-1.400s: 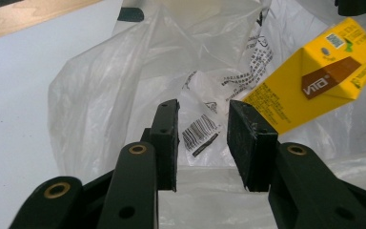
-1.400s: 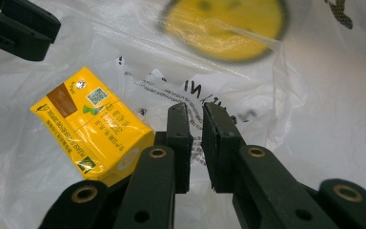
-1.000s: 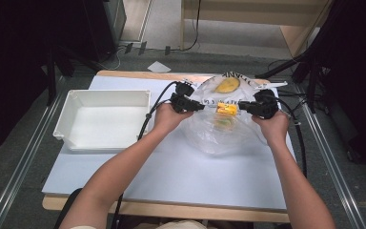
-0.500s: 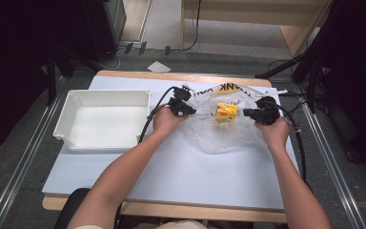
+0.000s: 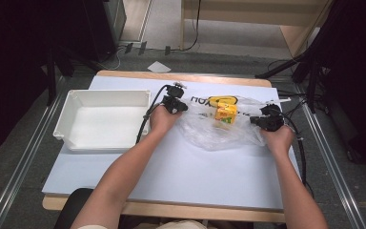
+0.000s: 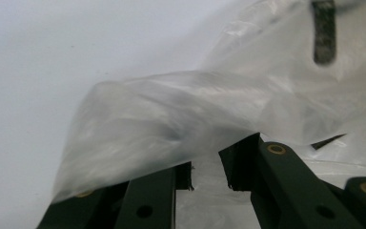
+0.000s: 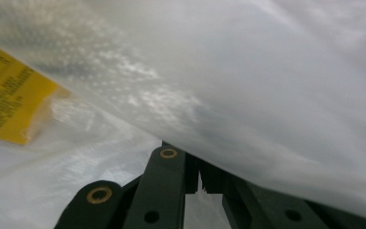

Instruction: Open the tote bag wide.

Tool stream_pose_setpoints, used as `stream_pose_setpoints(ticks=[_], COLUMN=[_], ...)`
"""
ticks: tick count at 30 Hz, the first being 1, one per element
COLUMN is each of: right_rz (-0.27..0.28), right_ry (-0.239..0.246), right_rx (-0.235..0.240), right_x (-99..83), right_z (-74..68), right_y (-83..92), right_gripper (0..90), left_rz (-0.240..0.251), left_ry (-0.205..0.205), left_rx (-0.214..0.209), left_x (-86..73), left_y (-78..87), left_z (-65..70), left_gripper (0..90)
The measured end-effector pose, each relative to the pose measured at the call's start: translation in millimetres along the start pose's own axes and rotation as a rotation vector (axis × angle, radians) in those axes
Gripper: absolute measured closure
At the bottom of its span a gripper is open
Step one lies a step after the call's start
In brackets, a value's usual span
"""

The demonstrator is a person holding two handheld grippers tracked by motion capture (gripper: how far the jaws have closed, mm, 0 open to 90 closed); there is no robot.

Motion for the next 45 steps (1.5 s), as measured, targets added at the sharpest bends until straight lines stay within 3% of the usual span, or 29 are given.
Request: stream_pose_setpoints(ticks=[2,9,14,19,22,24,31,37,45], right_rz=[0.004,0.015,0.049,0.076,0.087,0.094,0.106,0.148,0.154], right_ry=[-0.02,-0.024,-0.05,-0.095,-0.097,-0.104,-0.111,-0.111,-0.117], right_rx=[0.003,-0.029,-0.048,-0.045,-0.072,-0.065,-0.074,-0.073,-0.085], right_x=[-1.3,-4.4,-11.2,-17.9,-22.1,-25.1,-28.3,-33.4,-34.2], right_z=[3.3,13.5,26.8,40.0,45.3,48.3,49.0,50.6,51.4], right_y=[0.5,4.7,10.2,16.3,20.2,22.3,23.9,23.5,23.7], right_gripper=[89.3,90.0,90.0,90.0,90.0,90.0,90.0,90.0,90.0], left_rz=[0.004,0.026,0.036,0.042,0.046,0.053,0.076,0.089,0.108], left_ry=[0.009,0.05,0.019,0.039,0.054,0.053,0.064,0.059,0.06], left_rx=[0.011,0.038,0.076,0.076,0.08,0.086,0.093,0.1,0.105], left_x=[-0.1,-0.5,-1.1,-1.2,-1.3,-1.7,-3.1,-3.5,-5.1], left_y=[0.0,-1.1,-2.0,-2.7,-2.9,-3.2,-4.1,-5.0,-6.0], left_z=[-2.8,-11.0,-10.9,-12.4,-13.4,-13.4,-14.3,-14.9,-15.6], left_gripper=[77.9,82.5,84.8,86.9,88.3,88.5,88.8,89.0,89.9])
Point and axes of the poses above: each handheld gripper's, and its own axes: y roughly backward along the jaws, x roughly out of its top, z roughly to its right, the point moved 2 cm from there along -y, roughly forward along the jaws, and after that the axes turned 7 degrees about -y, right-handed, at the moved point
